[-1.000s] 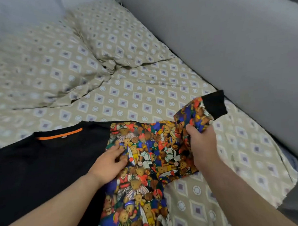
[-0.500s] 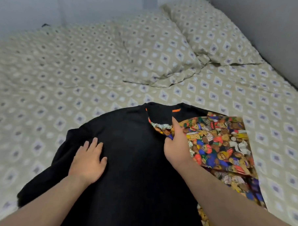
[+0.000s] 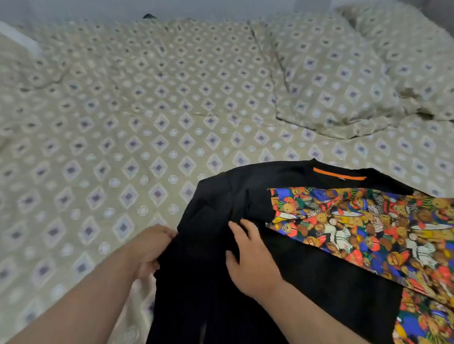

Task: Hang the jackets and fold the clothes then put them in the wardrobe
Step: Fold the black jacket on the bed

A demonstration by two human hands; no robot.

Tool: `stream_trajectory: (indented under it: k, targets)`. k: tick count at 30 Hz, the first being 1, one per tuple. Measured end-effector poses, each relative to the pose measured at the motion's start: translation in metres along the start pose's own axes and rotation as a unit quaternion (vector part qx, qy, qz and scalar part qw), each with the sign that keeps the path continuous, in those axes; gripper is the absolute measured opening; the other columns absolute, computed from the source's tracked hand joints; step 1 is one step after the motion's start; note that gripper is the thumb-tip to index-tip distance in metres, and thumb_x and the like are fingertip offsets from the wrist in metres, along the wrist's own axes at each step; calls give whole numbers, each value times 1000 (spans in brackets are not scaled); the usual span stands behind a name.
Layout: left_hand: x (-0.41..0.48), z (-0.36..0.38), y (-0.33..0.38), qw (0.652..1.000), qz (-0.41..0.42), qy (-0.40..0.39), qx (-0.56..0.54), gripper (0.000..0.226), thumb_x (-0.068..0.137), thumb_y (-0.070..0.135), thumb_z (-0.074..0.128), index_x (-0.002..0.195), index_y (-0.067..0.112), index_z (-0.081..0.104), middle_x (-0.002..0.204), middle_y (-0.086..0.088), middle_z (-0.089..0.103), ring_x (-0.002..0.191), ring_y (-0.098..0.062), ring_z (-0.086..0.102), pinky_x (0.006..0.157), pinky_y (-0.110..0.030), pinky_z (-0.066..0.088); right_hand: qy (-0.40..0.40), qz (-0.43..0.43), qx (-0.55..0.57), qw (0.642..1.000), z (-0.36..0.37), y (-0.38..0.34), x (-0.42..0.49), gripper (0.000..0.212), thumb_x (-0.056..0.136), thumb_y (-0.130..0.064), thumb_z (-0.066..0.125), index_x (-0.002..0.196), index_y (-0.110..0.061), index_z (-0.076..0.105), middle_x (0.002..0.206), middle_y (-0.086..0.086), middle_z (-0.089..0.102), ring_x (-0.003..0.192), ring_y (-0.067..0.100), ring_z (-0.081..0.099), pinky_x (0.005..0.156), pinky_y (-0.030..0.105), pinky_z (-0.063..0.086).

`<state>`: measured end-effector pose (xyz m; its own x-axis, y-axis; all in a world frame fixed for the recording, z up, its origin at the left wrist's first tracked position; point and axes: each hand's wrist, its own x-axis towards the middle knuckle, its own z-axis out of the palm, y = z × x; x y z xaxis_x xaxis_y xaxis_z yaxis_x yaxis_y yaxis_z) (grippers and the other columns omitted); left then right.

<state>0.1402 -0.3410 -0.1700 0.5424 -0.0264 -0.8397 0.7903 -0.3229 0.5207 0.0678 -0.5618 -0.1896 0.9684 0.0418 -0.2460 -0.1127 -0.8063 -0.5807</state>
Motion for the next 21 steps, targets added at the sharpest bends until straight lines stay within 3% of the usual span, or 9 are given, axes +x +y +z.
stream_trajectory:
  k: [4, 6, 8, 9, 12, 14, 16, 18, 21]
  targets:
    - [-6, -6, -6, 983, -47, -143, 107, 38, 67, 9, 61, 104, 9, 67, 66, -3, 54, 51, -11, 41, 51, -26, 23, -49, 56, 165, 984, 15, -22, 9, 48, 104, -26, 46, 151, -30, 38, 162, -7, 23, 148, 6, 21, 108, 8, 16]
    - [-15, -7, -10, 964, -68, -210, 150, 50, 51, 18, 71, 100, 12, 66, 70, 0, 58, 57, -12, 48, 55, -25, 29, -46, 123, 312, 941, 9, -33, 14, 44, 107, -29, 40, 151, -24, 41, 160, -7, 30, 148, 3, 22, 117, 15, 14]
    - [-23, -11, -18, 966, -62, -230, 94, 42, 67, 13, 76, 108, 8, 70, 91, -6, 73, 79, -18, 68, 71, -27, 49, -53, 183, 423, 886, 3, -34, 19, 48, 108, -33, 37, 154, -21, 36, 161, -6, 31, 148, 8, 26, 124, 34, 19]
    - [-29, -17, -21, 975, -68, -208, 33, 35, 74, 7, 72, 108, 2, 71, 97, -12, 75, 86, -24, 72, 77, -31, 53, -62, 200, 438, 874, -2, -34, 21, 49, 107, -36, 37, 155, -22, 34, 161, -6, 31, 148, 11, 28, 124, 40, 22]
    - [-32, -56, -24, 975, -88, -88, -186, 27, 63, 10, 69, 83, -8, 75, 82, -24, 71, 64, -34, 71, 59, -35, 59, -91, 221, 419, 876, -9, -34, 23, 52, 106, -44, 37, 155, -28, 32, 162, -8, 27, 147, 16, 30, 121, 42, 27]
    - [-41, -89, -8, 969, -68, -70, -227, 38, 60, 15, 74, 91, -7, 76, 90, -27, 72, 68, -38, 72, 66, -39, 57, -95, 216, 394, 888, -8, -34, 23, 53, 106, -45, 35, 156, -28, 29, 163, -11, 22, 148, 15, 28, 121, 42, 27]
    - [-53, -119, 18, 986, -9, -71, -150, 51, 60, 21, 81, 104, -2, 71, 97, -25, 73, 76, -37, 73, 70, -39, 55, -95, 202, 359, 906, -4, -36, 22, 55, 106, -47, 34, 157, -28, 26, 165, -16, 13, 149, 13, 24, 122, 43, 24]
    - [-55, -149, 49, 994, 92, 18, 60, 51, 61, 36, 88, 99, 8, 68, 94, -18, 73, 80, -33, 71, 67, -35, 54, -94, 197, 329, 919, 3, -37, 23, 56, 105, -49, 34, 157, -30, 24, 165, -20, 6, 151, 12, 16, 124, 43, 17]
    - [-44, -183, 85, 879, 206, 271, 333, 28, 77, 42, 79, 84, 22, 62, 96, -4, 67, 87, -25, 62, 71, -36, 44, -99, 184, 253, 945, 12, -36, 23, 58, 104, -50, 36, 158, -33, 20, 165, -21, 0, 153, 15, 5, 125, 40, 9]
